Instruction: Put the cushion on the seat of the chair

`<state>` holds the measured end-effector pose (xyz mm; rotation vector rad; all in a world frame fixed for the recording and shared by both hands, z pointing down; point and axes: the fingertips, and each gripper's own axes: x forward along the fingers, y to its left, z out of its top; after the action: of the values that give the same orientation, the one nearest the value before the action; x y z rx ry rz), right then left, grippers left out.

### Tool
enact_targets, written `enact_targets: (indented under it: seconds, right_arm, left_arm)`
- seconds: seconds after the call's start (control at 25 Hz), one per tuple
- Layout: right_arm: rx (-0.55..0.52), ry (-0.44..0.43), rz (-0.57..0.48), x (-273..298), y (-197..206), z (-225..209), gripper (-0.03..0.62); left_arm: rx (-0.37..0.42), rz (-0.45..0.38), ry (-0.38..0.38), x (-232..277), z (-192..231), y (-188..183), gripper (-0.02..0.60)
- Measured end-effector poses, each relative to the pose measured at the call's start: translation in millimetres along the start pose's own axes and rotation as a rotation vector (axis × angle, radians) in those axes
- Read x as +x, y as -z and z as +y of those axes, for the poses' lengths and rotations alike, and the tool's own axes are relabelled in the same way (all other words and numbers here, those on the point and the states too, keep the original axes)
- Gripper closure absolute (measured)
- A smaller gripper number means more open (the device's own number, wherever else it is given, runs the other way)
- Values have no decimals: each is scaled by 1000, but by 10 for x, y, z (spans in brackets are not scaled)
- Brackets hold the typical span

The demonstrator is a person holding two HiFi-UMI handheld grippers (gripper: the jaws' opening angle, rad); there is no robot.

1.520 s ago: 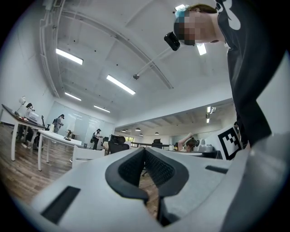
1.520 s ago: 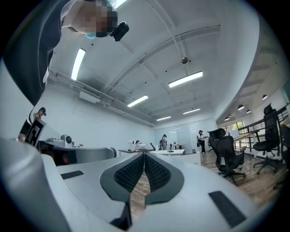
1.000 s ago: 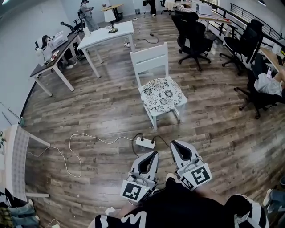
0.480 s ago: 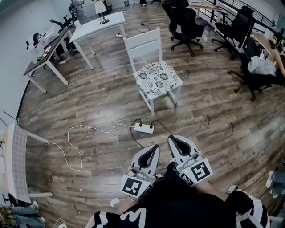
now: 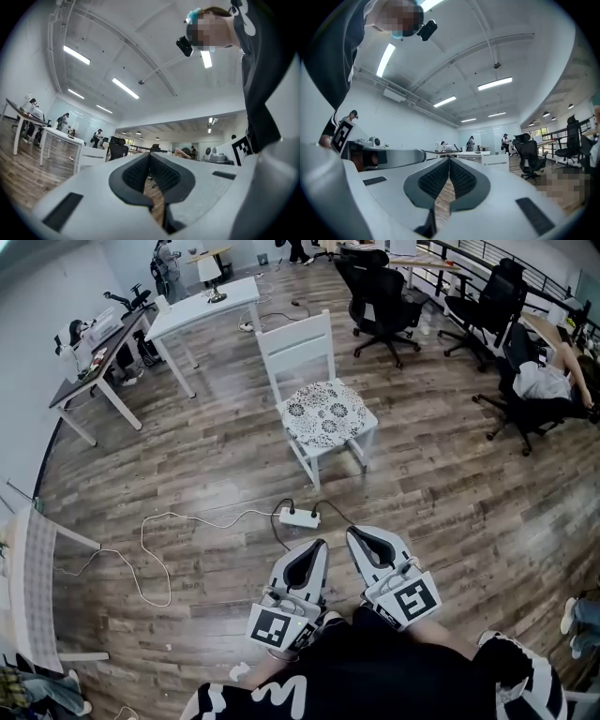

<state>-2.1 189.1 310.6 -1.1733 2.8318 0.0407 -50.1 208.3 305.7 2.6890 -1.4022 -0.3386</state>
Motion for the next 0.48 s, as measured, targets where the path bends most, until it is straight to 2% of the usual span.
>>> enact_targets:
  seconds: [0.48]
  right_arm:
    - [-8,-1,-15,-50,-72,4,572]
  left_arm:
    - [15,-3,13,-14,-59,-20,575]
